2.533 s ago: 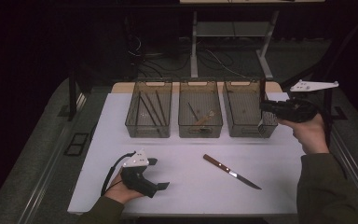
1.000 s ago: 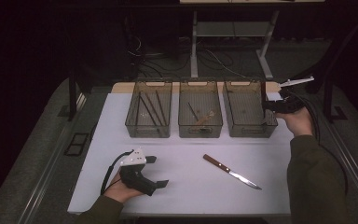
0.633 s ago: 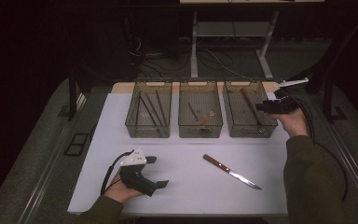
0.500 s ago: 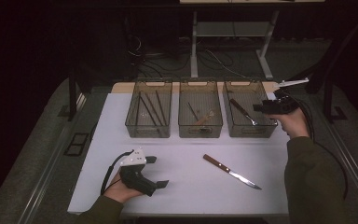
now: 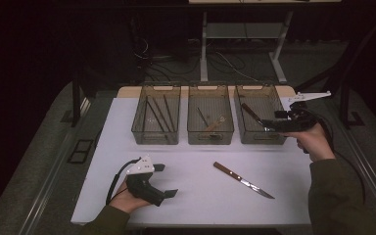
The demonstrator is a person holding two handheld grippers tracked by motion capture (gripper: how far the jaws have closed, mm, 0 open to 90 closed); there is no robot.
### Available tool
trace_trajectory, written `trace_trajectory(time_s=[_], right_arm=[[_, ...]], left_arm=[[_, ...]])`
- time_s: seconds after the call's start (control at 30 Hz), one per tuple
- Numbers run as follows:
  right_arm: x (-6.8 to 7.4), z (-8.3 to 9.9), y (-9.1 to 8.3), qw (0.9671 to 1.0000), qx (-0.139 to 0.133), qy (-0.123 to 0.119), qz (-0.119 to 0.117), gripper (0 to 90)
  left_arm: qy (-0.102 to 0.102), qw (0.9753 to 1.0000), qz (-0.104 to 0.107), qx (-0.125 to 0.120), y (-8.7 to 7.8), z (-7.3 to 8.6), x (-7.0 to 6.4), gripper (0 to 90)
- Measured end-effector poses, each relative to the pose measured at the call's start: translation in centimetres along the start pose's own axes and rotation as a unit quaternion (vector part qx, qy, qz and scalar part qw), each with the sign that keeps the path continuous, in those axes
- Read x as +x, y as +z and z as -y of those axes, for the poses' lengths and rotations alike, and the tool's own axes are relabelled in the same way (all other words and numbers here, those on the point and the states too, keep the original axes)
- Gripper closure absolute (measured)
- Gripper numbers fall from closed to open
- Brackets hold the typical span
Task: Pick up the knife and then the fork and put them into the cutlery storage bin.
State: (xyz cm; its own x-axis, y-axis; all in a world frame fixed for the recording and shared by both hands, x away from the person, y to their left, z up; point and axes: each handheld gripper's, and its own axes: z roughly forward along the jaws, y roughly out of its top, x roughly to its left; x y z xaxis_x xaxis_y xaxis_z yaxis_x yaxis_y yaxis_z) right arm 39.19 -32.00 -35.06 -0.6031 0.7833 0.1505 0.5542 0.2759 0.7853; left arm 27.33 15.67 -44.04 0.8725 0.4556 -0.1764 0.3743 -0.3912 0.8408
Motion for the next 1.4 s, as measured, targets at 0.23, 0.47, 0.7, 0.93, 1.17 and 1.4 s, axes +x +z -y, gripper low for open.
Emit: trace_trajectory(time_s=[0.23,0.47,0.7,0.93,1.17,1.4], right_arm=[[2.1,1.2,-0.8,0.9996,-0.005,-0.021,-0.017,13.9],[3.3,3.0,-1.0,0.9992,0.003,-0.028,-0.03,11.0],[5.1,4.6,-1.1,0.997,-0.002,-0.054,-0.055,11.2],[6.8,5.9,-1.1,0.9945,-0.001,-0.071,-0.077,14.1],[7.9,7.6,-0.3,0.9925,0.018,-0.079,-0.092,15.7],[8.7,8.8,0.4,0.9913,0.026,-0.083,-0.099,21.7]], left_arm=[[0.0,1.0,0.0,-0.002,0.0,0.0,-0.1,0.0],[-0.001,1.0,0.0,-0.002,0.0,0.0,-0.1,0.0],[-0.002,1.0,-0.001,-0.002,0.0,0.0,0.0,0.0],[-0.001,1.0,-0.001,-0.002,0.0,0.0,0.0,0.0],[-0.001,1.0,-0.002,-0.002,0.0,0.0,-0.1,0.0],[0.002,1.0,-0.002,-0.002,-0.1,0.0,-0.1,0.0]])
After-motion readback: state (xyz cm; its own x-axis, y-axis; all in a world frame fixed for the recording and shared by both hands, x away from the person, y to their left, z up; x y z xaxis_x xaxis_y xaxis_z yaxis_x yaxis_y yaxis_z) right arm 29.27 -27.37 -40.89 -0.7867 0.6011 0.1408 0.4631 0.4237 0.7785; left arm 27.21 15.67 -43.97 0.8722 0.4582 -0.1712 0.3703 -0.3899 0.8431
